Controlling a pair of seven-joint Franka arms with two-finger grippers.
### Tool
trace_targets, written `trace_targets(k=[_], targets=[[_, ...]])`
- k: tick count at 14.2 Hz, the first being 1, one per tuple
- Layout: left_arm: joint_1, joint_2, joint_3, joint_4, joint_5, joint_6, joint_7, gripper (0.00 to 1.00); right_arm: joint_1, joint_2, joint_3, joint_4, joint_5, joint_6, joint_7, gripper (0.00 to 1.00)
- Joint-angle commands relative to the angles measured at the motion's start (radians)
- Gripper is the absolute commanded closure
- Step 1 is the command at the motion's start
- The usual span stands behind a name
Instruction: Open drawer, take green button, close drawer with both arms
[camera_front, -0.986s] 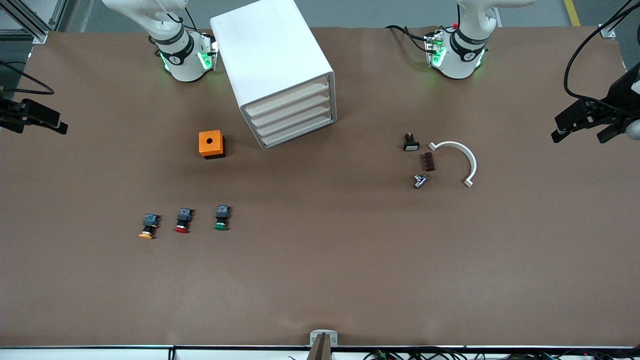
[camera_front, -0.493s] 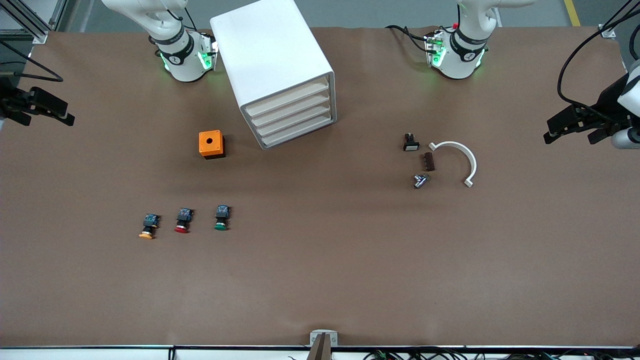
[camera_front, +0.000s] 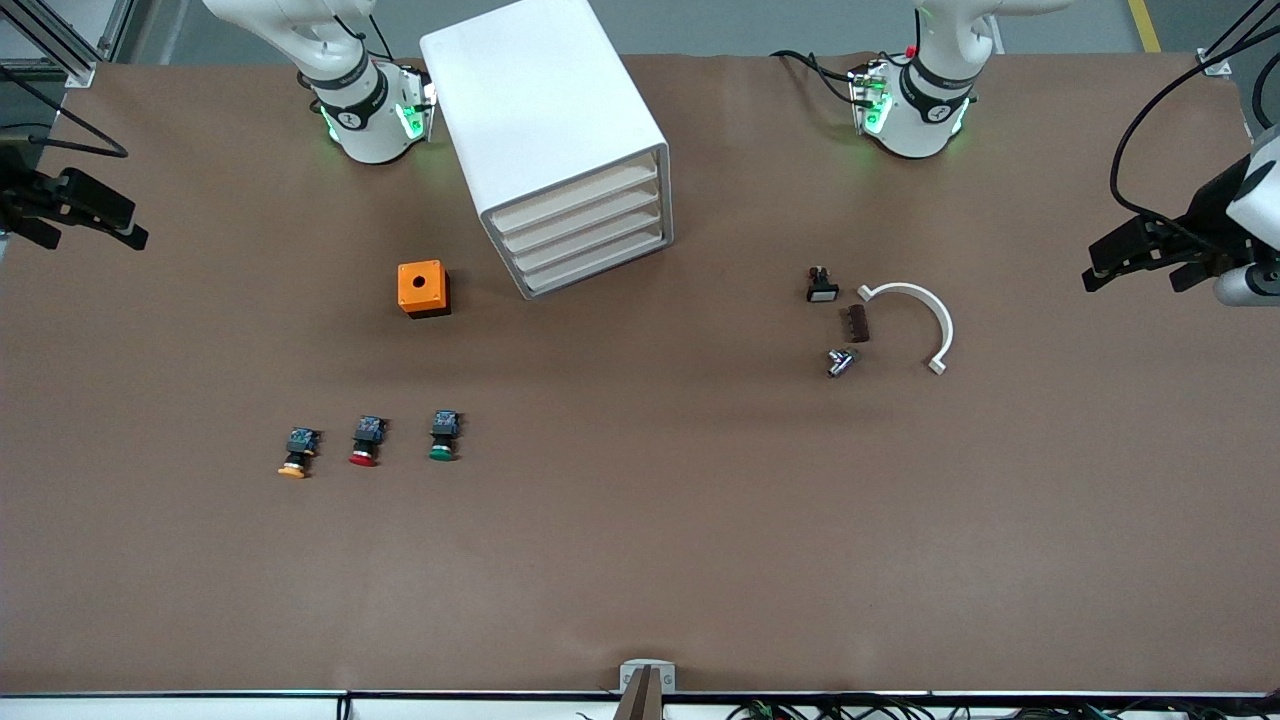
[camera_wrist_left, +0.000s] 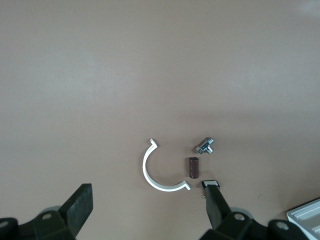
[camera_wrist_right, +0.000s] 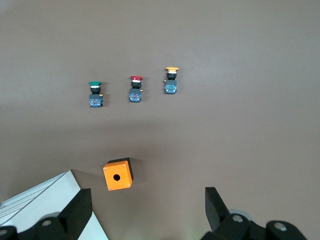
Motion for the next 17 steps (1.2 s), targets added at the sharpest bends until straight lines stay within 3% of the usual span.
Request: trace_targets(k=[1, 17], targets=[[-0.009, 0.005, 0.000, 0.020, 0.013, -0.018, -0.040, 0.00, 0.006, -0.041, 0.000, -0.045, -0.033, 0.022, 0.002, 0.00], [-0.010, 0.012, -0.001, 0.023, 0.082, -0.087, 0.050, 0.00, 0.004, -0.050, 0.000, -0.045, -0.023, 0.013, -0.018, 0.00]])
